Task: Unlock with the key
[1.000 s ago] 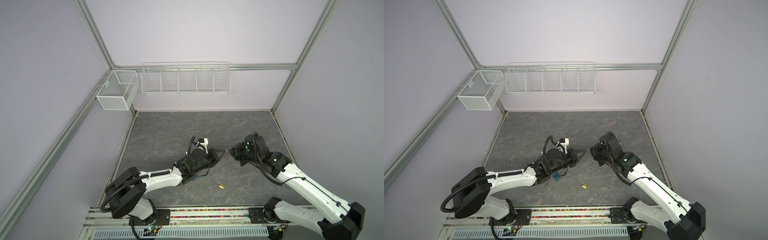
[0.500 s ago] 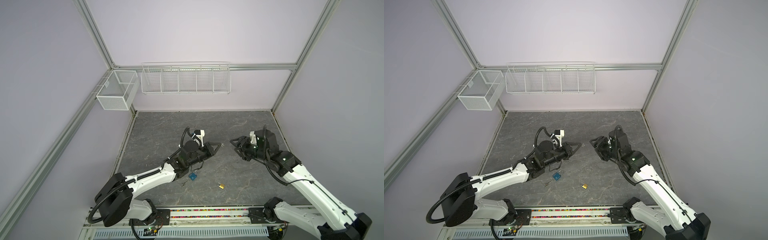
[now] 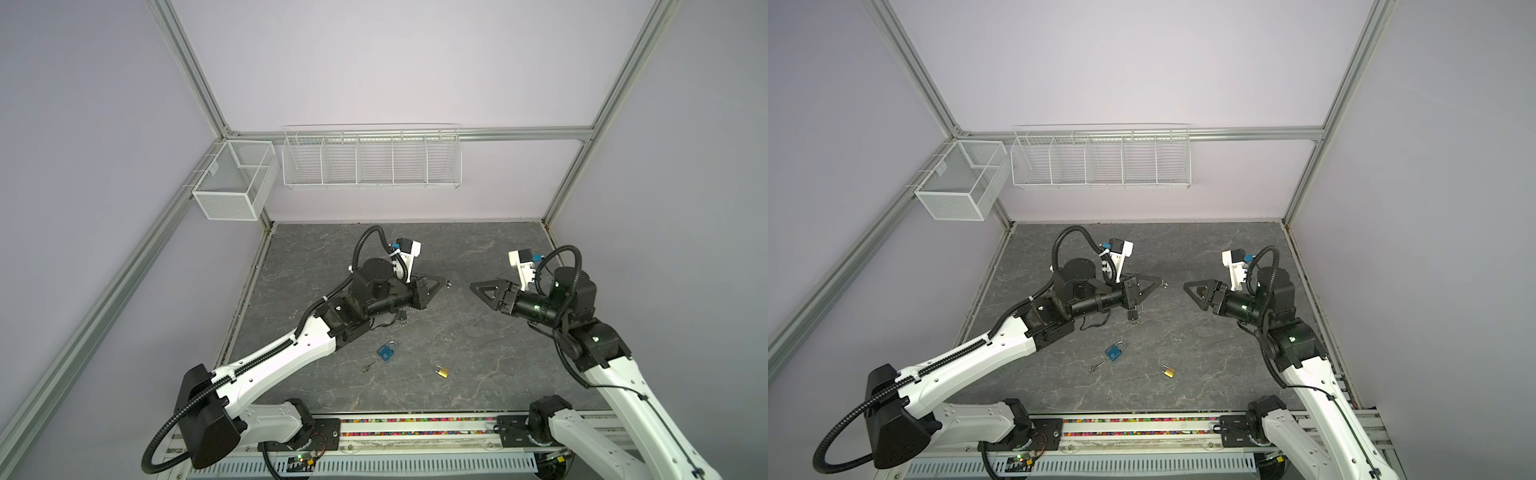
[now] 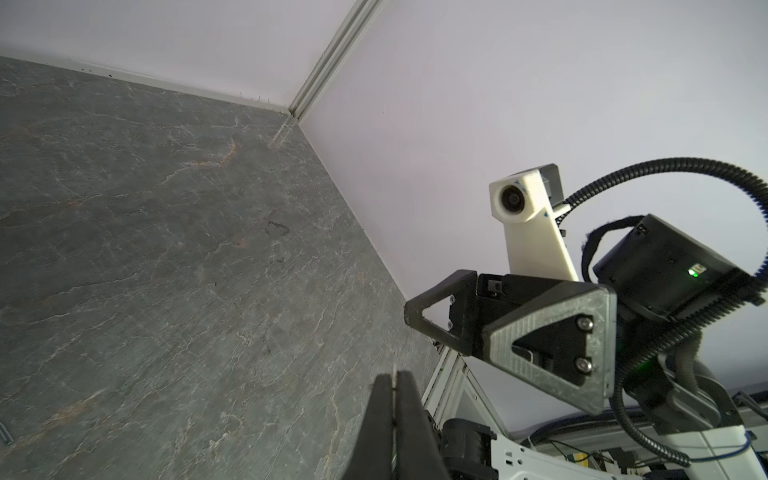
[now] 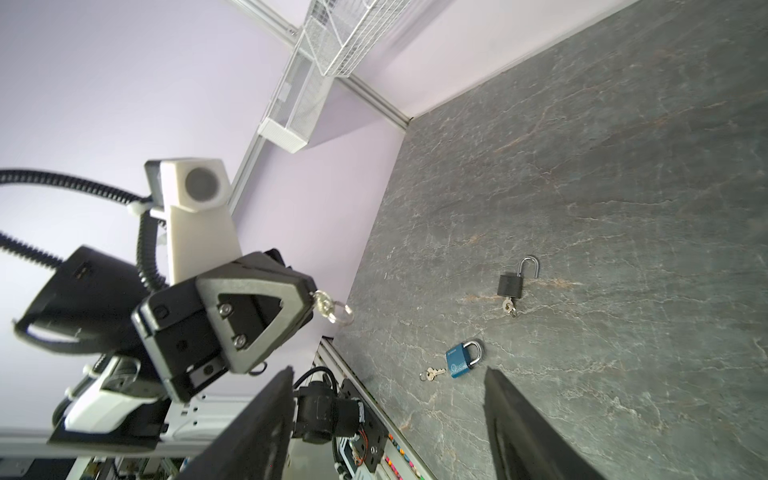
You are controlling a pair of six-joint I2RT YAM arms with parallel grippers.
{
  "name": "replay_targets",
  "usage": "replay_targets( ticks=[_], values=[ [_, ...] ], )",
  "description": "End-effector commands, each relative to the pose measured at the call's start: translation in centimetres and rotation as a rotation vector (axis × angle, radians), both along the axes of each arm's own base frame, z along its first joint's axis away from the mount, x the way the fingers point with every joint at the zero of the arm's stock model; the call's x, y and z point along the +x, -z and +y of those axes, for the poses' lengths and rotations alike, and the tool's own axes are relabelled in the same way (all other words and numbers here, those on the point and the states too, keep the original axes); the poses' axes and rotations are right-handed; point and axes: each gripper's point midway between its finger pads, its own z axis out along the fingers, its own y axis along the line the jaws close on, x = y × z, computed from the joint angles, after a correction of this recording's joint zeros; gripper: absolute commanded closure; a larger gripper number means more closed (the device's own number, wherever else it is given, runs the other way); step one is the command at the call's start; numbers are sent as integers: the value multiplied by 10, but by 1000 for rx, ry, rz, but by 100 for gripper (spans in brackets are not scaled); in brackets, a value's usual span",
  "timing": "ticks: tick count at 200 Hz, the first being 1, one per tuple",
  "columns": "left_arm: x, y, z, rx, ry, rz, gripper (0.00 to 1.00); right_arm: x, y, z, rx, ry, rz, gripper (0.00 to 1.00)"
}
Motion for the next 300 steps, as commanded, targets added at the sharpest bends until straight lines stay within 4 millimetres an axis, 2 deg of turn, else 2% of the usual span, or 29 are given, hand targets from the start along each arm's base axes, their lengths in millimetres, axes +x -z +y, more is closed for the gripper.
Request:
replay_targets(
  ticks=[1,43,103,152,168,226,255,282,300],
  values=[
    [-13,-15,-8,-3,107,-57,100,-22,-24,8,53,-167,-187,27],
    [-19,-31,-25,-31,200,-49,100,-31,-39,9,101,-218,-262,30],
    [-30,-50,-38,-135,294,-23,100,-23,-49,14,174,-241,-276,40],
    [-29,-54,-41,-150,305,-18,100,-24,-46,17,192,-276,-259,47],
    [-29,-55,-44,-155,311,-11,100,-25,-42,17,186,-275,-251,53],
    [-33,-59,-47,-165,329,-21,100,-24,-48,18,212,-281,-243,62],
    [-32,-55,-46,-147,318,-19,100,-24,-55,17,220,-268,-256,65],
    [-32,-58,-45,-159,315,-21,100,-18,-50,16,200,-240,-228,67],
    [-32,-59,-45,-163,316,-21,100,-18,-51,16,206,-240,-227,71]
  ],
)
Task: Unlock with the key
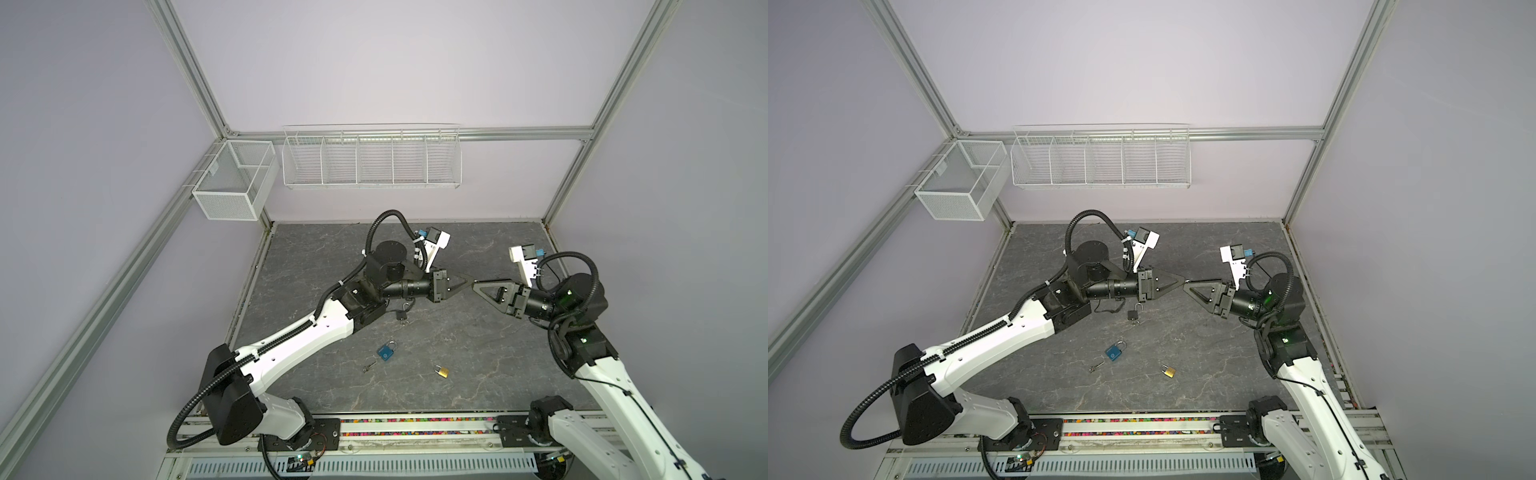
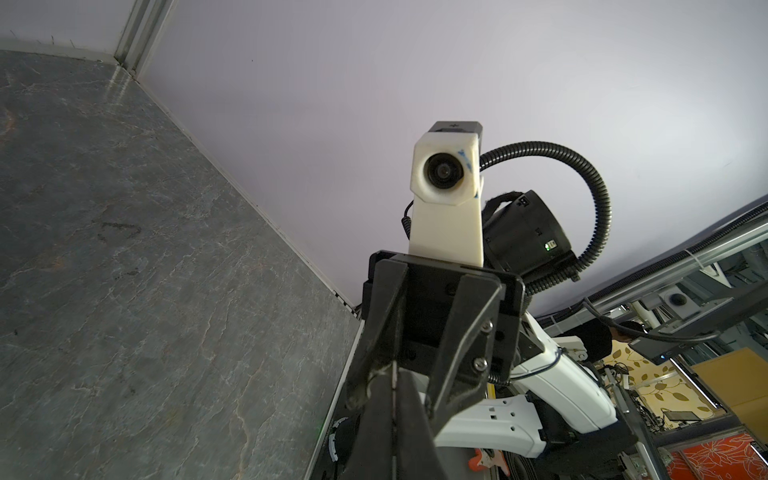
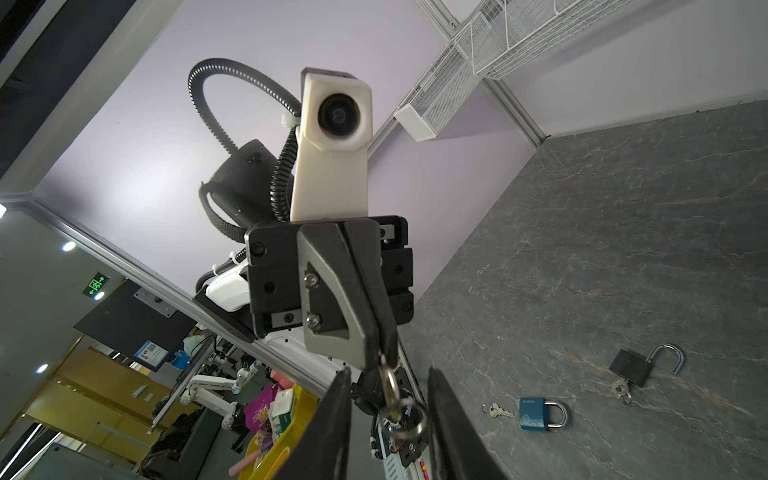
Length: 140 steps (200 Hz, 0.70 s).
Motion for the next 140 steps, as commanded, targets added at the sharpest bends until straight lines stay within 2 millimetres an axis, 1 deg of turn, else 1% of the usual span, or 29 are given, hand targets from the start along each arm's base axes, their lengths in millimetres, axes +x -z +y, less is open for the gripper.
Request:
replay_targets(
  ticks=[1,18,30,54,63,90,140],
  values=[
    [-3,-17,0,-39,8,-31,100,2,-6,-2,4,15,-10,71],
    [-4,-17,1,-34,7,-34,100,2,-8,-2,10,21,-14,72],
    [-3,-16,2,-31,4,-37,100,1,-10,-3,11,22,-18,74],
    [-4,-15,3,-35,3,-37,100,1,-11,-3,9,21,-17,74],
    [-4,-14,3,-33,4,-36,100,1,-11,-3,8,24,-19,77],
    [-4,-11,3,-26,1,-38,100,1,-15,-3,12,26,-22,79],
    [-3,-8,3,-7,-2,-50,100,1,-16,-3,12,21,-13,88]
  ],
)
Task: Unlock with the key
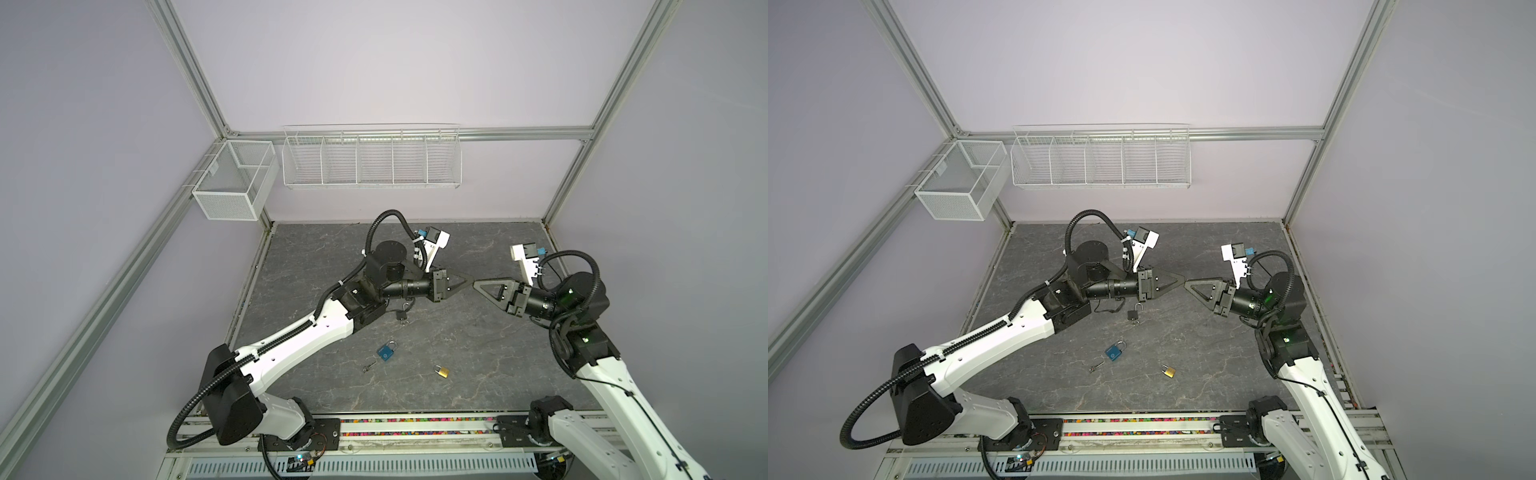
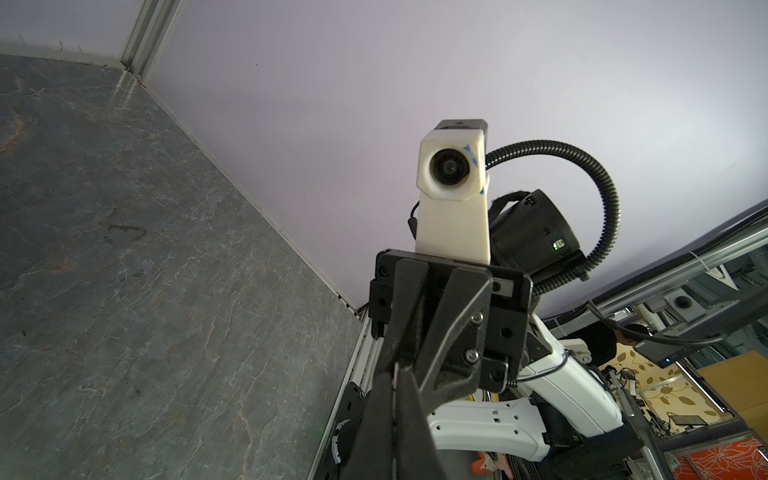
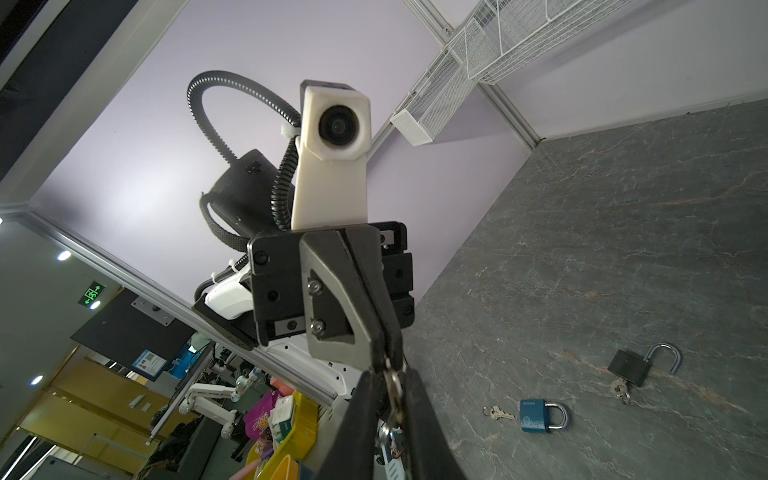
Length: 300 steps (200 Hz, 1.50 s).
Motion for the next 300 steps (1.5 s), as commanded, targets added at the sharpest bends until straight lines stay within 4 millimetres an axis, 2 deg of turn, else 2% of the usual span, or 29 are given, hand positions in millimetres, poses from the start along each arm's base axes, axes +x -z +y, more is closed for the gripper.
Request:
replay_targets(
  ticks=[1,35,78,92,106,118,136,176,207,231,259,300],
  values=[
    [-4,-7,3,-7,4,-44,100,-1,-12,-1,10,5,-25,88],
    [-3,-7,1,-3,4,-44,100,-2,-10,0,5,-12,-9,94],
    [2,-6,1,14,-18,-51,100,-3,-14,-1,4,-6,-12,94],
    [6,-7,1,27,-41,-52,82,-3,-15,-2,0,3,-14,94],
    [8,-11,3,32,-56,-62,57,-1,-10,-4,-34,38,-1,94],
    [11,-14,7,29,-86,-68,48,1,-7,-7,-64,68,-9,94],
    [20,-15,15,38,-165,-54,42,1,-4,-14,-102,134,-39,94],
    [40,1,40,62,-363,31,41,2,7,-34,-213,295,-120,94],
    [45,24,51,70,-468,123,41,7,25,-50,-319,407,-104,94],
    [38,52,54,171,-545,168,40,11,42,-57,-396,455,-62,93],
    [26,93,54,279,-595,275,39,12,72,-66,-503,495,37,93],
    [-9,165,52,472,-646,429,38,3,114,-69,-585,481,178,93]
  ],
)
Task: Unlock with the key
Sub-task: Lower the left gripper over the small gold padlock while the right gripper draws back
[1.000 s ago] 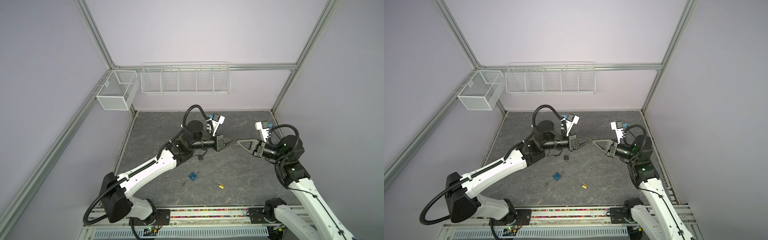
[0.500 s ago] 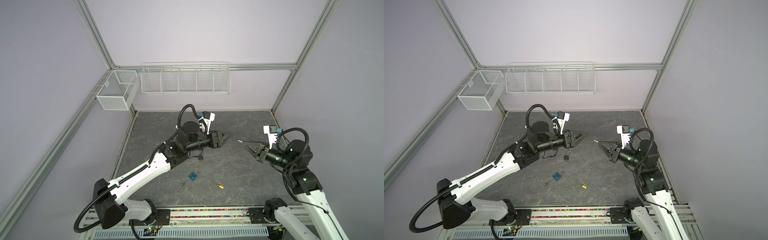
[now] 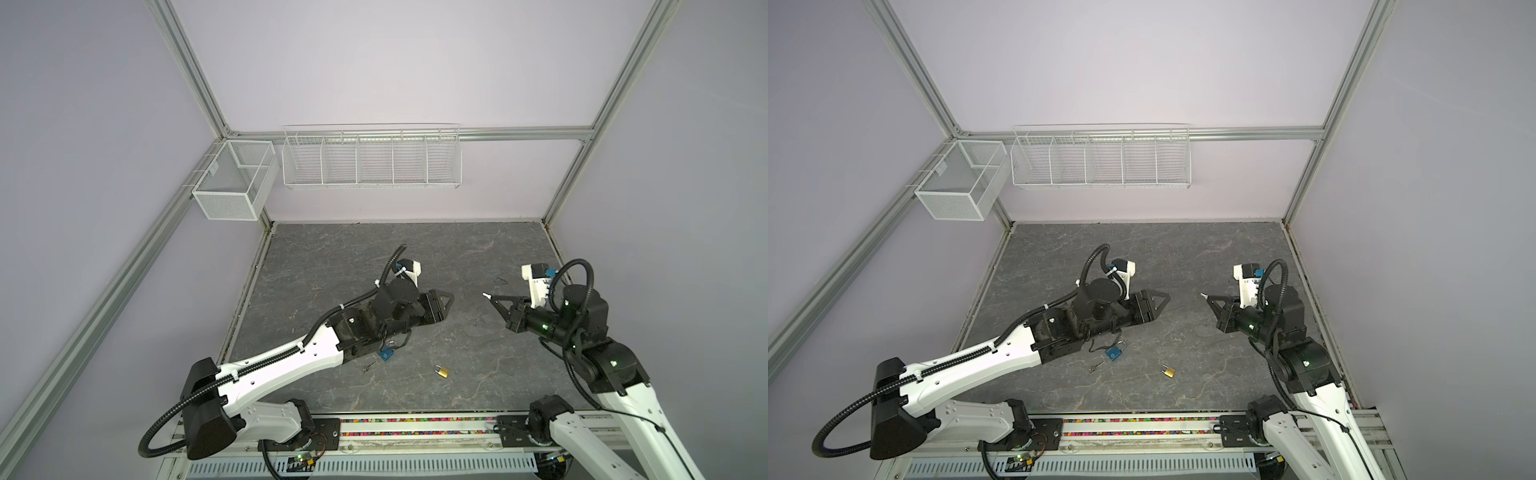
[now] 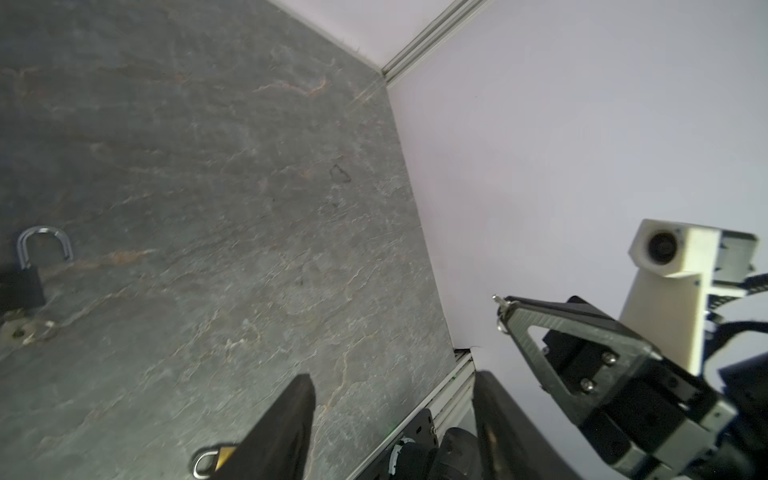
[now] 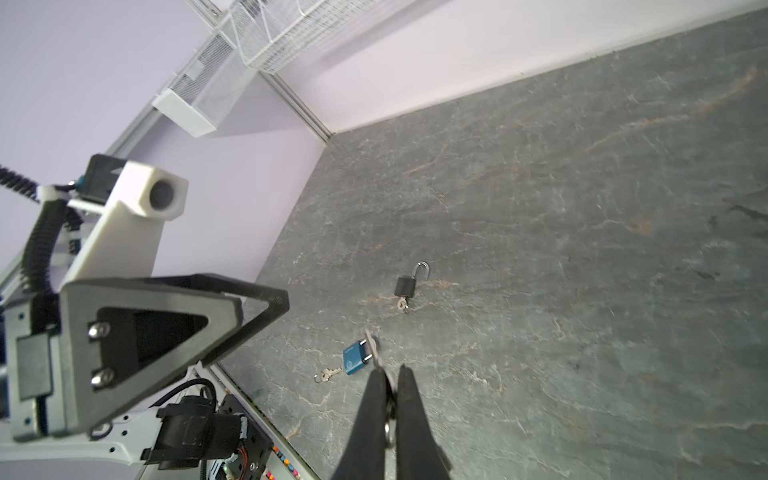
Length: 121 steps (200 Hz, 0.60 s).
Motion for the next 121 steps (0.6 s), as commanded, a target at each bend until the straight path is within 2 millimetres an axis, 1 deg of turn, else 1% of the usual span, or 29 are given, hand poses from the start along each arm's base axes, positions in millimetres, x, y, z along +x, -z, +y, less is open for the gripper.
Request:
replay_targets(
  ticks=[1,10,32,54,70,81,102,121],
  values=[
    [-13,61,9,141,-99,170,38,-6,33,-10,-76,39,103,93],
    [-22,78,6,166,-100,220,38,-8,43,-10,-83,41,134,94],
    [-44,108,-8,199,-100,281,38,-12,67,-14,-112,54,197,94],
    [-62,140,-19,260,-122,339,38,-16,85,-18,-135,64,253,94],
    [-73,159,-26,294,-128,379,38,-17,97,-18,-143,67,284,94],
    [-80,169,-30,317,-130,397,37,-19,106,-19,-146,70,314,93],
    [-92,190,-32,359,-150,446,37,-20,119,-25,-174,97,351,94],
    [-98,204,-33,375,-177,478,37,-22,126,-31,-179,119,373,94]
  ],
)
